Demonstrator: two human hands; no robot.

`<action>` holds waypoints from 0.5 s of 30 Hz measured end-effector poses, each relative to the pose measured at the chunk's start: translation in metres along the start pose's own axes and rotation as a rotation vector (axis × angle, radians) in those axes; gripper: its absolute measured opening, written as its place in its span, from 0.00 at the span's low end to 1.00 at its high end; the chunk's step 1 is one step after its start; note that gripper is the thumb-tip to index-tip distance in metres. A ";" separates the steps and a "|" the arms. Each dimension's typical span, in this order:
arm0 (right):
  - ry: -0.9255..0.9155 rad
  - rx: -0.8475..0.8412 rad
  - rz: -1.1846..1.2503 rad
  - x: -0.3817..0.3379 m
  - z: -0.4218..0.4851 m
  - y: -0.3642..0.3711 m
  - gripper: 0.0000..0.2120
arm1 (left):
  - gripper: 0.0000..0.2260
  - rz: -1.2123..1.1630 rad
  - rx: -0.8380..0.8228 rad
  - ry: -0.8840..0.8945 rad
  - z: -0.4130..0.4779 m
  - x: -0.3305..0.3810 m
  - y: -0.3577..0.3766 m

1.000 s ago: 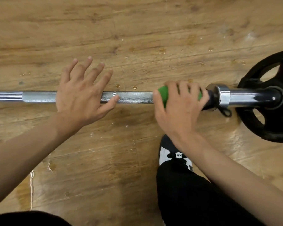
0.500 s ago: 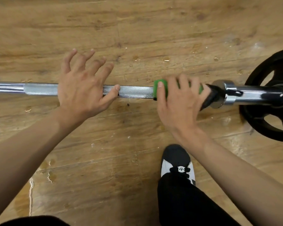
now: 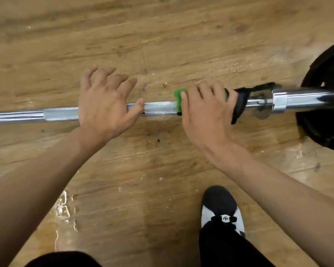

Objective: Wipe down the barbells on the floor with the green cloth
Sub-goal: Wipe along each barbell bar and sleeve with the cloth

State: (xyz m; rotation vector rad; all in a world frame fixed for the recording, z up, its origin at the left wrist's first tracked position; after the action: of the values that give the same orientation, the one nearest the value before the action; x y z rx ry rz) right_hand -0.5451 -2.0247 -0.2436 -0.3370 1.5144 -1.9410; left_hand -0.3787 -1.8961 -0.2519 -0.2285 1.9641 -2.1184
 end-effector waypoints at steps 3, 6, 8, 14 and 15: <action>-0.186 -0.057 0.059 -0.038 -0.003 0.010 0.15 | 0.30 -0.009 -0.029 0.016 0.008 -0.006 0.001; -0.222 -0.121 0.034 -0.006 0.009 0.009 0.20 | 0.30 -0.036 -0.004 0.042 0.015 -0.013 0.002; -0.115 -0.114 -0.007 0.044 0.018 0.003 0.23 | 0.29 -0.033 0.027 0.026 0.020 -0.015 0.003; 0.019 -0.022 -0.046 0.025 0.029 0.010 0.21 | 0.26 -0.001 0.100 -0.223 -0.003 -0.030 0.002; -0.022 -0.027 -0.051 0.002 0.028 0.014 0.21 | 0.25 0.006 0.087 -0.228 -0.005 -0.031 0.004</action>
State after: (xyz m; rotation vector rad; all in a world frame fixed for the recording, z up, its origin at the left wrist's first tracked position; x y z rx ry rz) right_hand -0.5267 -2.0493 -0.2484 -0.4112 1.5325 -1.9506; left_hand -0.3498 -1.8826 -0.2546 -0.4266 1.7382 -2.0662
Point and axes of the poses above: each hand's wrist, its own z-axis towards the middle knuckle, its own y-axis out of the palm, x = y × z, the point moved 5 cm from there along z, towards the middle knuckle, and after that the axes turned 11 degrees about y, right-handed, at the moved point
